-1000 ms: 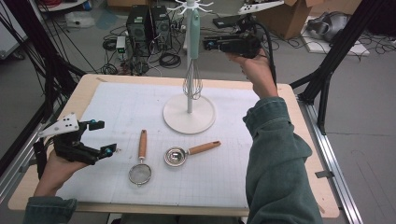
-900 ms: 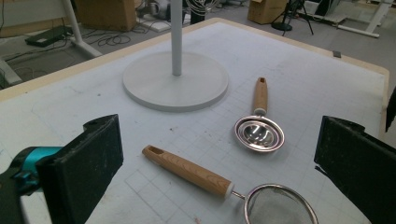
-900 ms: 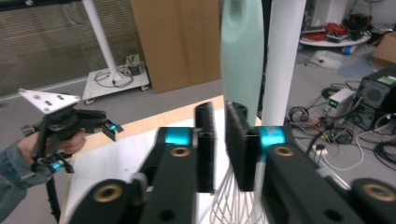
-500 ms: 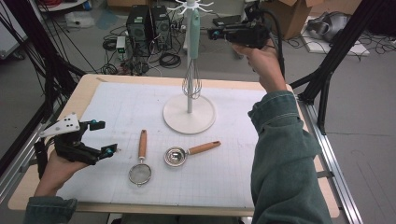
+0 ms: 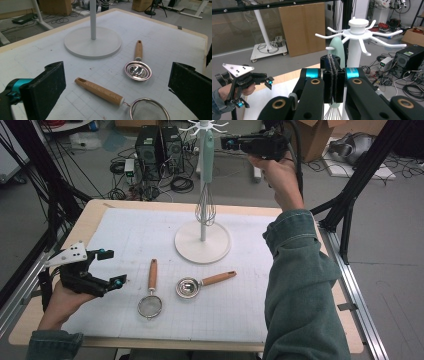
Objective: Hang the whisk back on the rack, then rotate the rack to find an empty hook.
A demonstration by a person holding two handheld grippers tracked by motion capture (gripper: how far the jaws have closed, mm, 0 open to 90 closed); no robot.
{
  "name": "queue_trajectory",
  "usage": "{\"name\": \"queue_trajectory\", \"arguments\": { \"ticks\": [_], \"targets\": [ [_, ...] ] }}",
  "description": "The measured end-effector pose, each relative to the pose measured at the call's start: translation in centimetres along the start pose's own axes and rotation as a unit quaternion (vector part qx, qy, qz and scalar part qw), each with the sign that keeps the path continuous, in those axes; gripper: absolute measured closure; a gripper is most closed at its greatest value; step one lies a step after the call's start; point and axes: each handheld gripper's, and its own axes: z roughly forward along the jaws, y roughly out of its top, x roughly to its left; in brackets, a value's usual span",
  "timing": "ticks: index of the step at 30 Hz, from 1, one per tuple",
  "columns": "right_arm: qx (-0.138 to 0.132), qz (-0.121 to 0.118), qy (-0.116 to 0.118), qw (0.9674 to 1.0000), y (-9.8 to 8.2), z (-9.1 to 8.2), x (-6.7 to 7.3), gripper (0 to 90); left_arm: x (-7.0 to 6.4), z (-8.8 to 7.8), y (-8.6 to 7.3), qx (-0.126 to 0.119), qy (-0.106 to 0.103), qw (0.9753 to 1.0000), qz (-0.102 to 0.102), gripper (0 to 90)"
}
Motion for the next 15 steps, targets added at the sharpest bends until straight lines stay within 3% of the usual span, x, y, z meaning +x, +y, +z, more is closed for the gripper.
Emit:
{"name": "queue_trajectory", "arguments": {
  "ticks": [15],
  "targets": [
    [-0.004,0.006,-0.008,0.9999,0.4,1.4,-0.4,89.8,0.0,0.0,0.0,-0.001,-0.005,1.0,-0.001,1.7]
  ]
}}
